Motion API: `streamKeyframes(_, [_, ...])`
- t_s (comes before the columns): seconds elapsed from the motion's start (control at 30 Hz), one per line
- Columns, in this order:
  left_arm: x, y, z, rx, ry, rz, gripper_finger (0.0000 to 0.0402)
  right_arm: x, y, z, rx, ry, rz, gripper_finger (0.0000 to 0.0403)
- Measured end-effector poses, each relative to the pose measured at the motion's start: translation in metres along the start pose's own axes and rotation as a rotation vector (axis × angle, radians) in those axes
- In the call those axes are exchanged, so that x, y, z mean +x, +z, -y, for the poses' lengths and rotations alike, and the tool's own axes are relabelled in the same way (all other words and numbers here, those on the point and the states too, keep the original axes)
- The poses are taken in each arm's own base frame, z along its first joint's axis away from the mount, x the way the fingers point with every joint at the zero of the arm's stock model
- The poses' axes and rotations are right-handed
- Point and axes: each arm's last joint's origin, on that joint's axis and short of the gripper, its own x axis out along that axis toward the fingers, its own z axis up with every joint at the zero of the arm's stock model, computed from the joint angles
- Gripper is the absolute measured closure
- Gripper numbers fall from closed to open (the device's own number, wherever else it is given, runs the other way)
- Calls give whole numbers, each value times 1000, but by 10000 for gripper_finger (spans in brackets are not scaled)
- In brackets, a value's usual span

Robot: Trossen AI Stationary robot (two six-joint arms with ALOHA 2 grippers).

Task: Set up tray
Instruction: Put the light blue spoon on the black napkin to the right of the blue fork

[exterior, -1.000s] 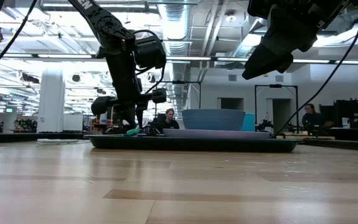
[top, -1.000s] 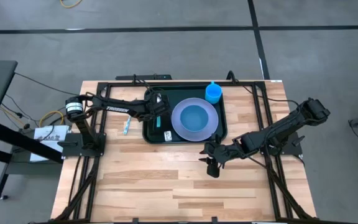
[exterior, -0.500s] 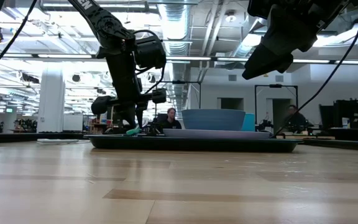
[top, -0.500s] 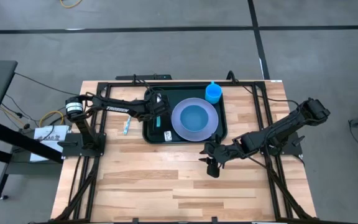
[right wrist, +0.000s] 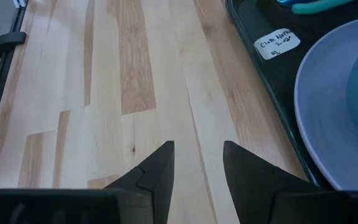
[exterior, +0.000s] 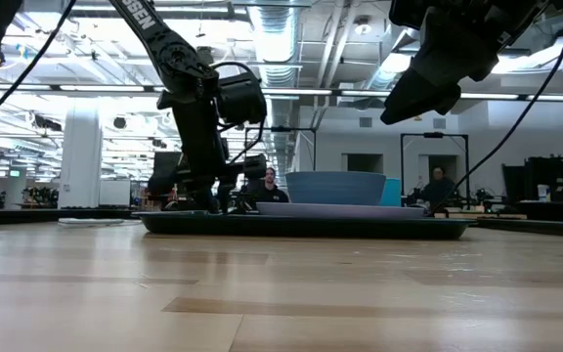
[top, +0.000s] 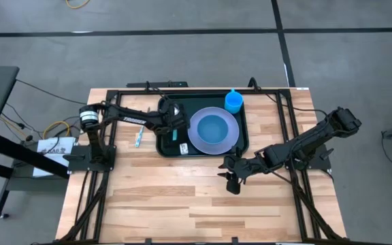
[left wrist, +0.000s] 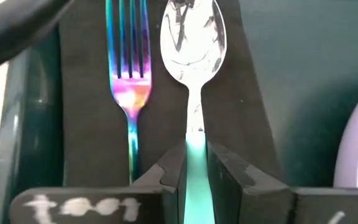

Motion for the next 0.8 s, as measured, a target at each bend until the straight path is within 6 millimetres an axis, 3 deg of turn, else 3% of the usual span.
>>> streamKeyframes(0.8, [3,-1,-2,0,26,21,365,0,0,0,-2,-2,-5,274])
